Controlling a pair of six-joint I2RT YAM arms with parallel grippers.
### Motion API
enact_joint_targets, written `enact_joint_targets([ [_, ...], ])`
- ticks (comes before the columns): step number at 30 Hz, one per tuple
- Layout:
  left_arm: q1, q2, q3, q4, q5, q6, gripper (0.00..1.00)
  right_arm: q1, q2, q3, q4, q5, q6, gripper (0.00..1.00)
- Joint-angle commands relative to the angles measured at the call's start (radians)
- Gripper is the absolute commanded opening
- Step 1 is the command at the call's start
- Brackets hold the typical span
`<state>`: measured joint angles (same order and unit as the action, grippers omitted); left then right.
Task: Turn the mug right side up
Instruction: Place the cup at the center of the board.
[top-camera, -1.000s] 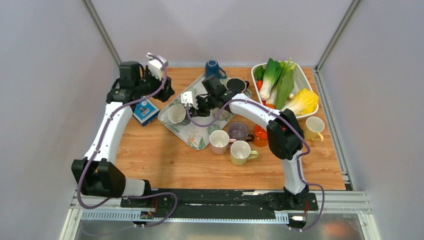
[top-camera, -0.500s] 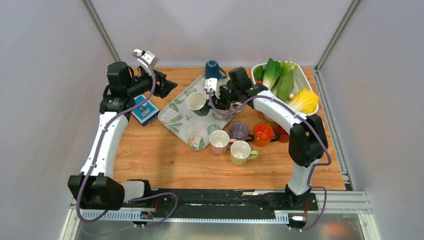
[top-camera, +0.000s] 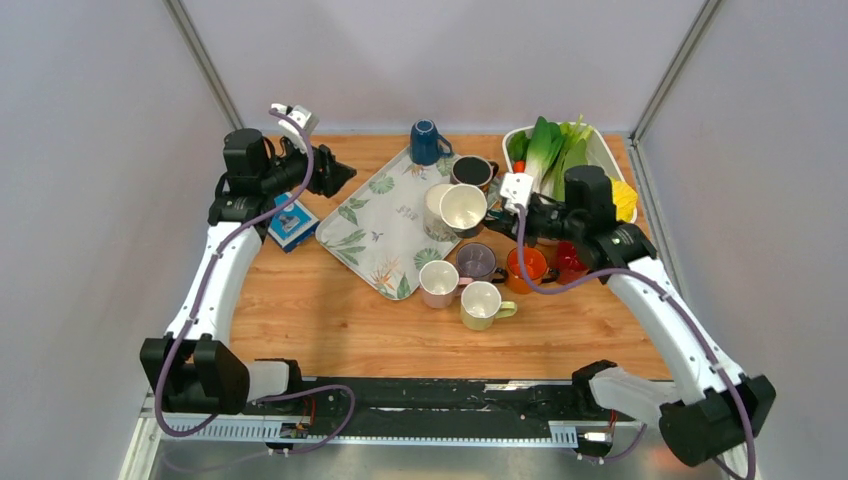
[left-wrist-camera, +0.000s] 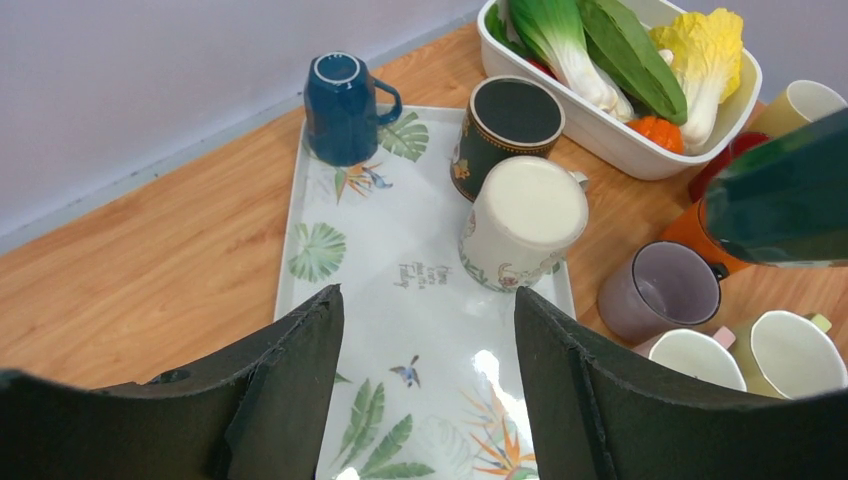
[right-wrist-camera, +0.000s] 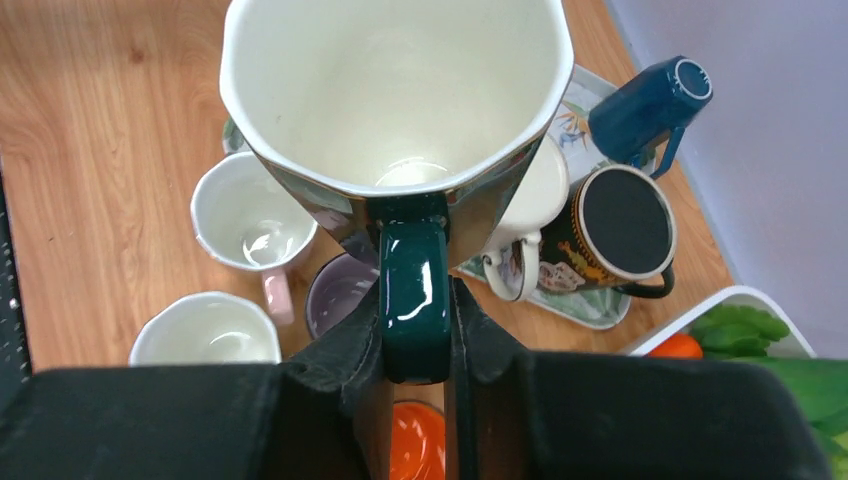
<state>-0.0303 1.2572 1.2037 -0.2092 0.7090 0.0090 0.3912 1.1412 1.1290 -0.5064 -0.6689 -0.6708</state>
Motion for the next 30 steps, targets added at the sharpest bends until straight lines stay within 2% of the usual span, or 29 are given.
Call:
enact_joint_targets([
  [1,0.004,0.033,-0.001,0.072,0.000,-0.058,0.70,-0.057,-0.135,-0.043,-0.114,-0.012,-0.027,0.00],
  [6,0.004,0.074,0.036,0.042,-0.005,-0.013,0.69,-0.177,-0.278,-0.112,-0.243,0.025,-0.078,0.00],
  [10,0.004,0.088,0.039,0.037,0.000,-0.009,0.69,-0.289,-0.338,-0.140,-0.348,0.002,-0.142,0.00],
  [15,0.004,0.093,0.041,0.018,0.004,-0.009,0.68,-0.361,-0.388,-0.177,-0.434,-0.002,-0.200,0.00],
  [21,0.004,0.092,0.052,-0.033,0.008,0.070,0.67,-0.486,-0.400,-0.240,-0.636,-0.058,-0.416,0.00],
  [24,0.004,0.084,0.044,-0.041,-0.007,0.087,0.67,-0.501,-0.418,-0.263,-0.678,-0.055,-0.510,0.00],
  [30,0.004,0.082,0.025,-0.023,-0.015,0.066,0.67,-0.503,-0.416,-0.357,-0.669,-0.061,-0.576,0.00],
])
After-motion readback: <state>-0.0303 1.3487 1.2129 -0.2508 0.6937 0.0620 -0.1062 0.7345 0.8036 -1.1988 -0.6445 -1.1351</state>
